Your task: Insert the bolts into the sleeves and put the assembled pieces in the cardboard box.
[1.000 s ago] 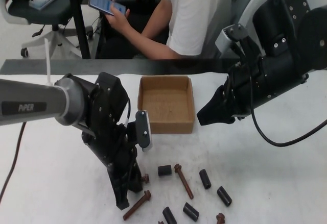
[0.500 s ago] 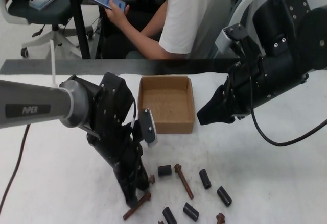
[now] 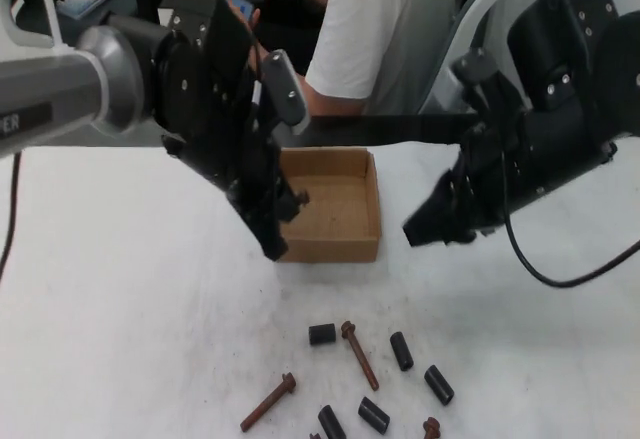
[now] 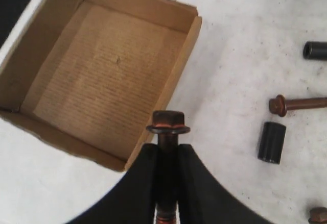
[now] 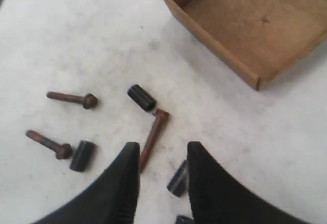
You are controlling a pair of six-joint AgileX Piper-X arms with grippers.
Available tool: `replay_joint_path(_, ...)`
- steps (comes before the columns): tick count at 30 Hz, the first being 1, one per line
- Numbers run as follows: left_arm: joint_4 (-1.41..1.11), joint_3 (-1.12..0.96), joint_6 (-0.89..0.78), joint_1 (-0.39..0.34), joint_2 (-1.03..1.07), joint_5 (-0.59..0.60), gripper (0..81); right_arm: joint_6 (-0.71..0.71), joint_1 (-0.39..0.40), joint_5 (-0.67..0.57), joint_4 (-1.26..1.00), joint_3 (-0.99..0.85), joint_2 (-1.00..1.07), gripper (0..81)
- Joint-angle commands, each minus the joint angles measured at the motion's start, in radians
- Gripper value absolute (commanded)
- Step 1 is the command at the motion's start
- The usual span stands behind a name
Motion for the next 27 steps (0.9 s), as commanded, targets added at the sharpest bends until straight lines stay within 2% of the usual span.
replay_joint_path(1,0.031,-0.007,-0.003,0.017,-0.009,-0.005,0.2,-0.034,-0.019,0.024,0.036,0.022,0.015,30.0)
replay_joint_path(9,0.032,-0.007,-0.007,0.027,-0.012,0.014,0.2,-0.095,-0.090,0.032,0.124,0.093,0.038,29.6)
replay_joint_path(16,0.032,-0.007,-0.029,0.027,-0.012,0.029,0.2,-0.119,-0.095,-0.055,0.113,0.140,0.057,22.0)
replay_joint_path(23,0.032,-0.007,-0.045,0.027,-0.012,0.029,0.2,-0.114,-0.080,-0.094,0.116,0.164,0.100,22.5)
replay_joint_path(27,0.034,-0.007,-0.044,0.027,-0.012,0.029,0.2,-0.094,-0.049,-0.090,0.107,0.164,0.133,28.8)
